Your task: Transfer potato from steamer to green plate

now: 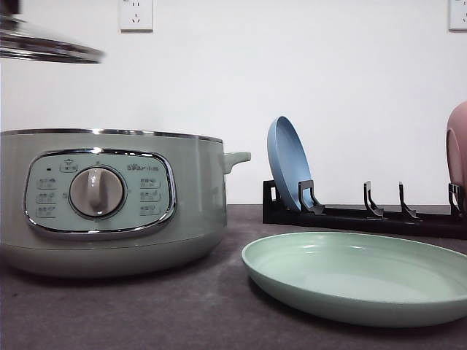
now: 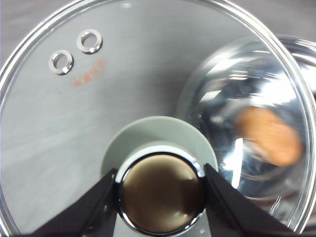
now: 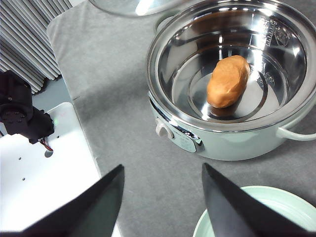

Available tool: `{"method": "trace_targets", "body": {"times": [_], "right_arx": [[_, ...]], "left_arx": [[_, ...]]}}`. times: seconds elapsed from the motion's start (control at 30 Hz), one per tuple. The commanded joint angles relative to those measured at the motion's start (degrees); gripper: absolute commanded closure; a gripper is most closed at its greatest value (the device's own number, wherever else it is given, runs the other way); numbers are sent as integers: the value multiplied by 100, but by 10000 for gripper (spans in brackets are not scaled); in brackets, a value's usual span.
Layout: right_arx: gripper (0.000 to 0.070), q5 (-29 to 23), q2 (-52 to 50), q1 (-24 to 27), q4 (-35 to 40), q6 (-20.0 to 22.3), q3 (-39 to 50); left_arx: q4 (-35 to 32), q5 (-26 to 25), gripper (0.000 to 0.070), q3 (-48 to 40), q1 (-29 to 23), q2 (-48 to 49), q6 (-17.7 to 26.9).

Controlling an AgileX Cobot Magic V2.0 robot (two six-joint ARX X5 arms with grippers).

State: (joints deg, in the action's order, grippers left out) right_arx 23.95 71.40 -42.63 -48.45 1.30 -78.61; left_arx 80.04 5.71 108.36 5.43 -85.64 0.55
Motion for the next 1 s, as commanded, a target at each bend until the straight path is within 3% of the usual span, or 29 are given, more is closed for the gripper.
{"method": "trace_targets", "body": {"times": [0.0,0.3,0.43,0.53,0.97], "right_arx": [[388,-8,80,-35,40,6,-101],[346,-63,166,-35,126,-265,-101],[240,-74,320,-35,441,-462,-125],[215,-141,609,-35,538,-519,-348],[165,-243,3227,-80,-62,-365,-3048]], "left_arx": [[-150,-9,700,186,-110,2,51],[-195,-9,700,186,-564,2,96],[-200,-9,700,186,-620,2,94],[-199,-9,700,186,-625,2,94],[-205,-9,700,186,-625,2,92]]}}
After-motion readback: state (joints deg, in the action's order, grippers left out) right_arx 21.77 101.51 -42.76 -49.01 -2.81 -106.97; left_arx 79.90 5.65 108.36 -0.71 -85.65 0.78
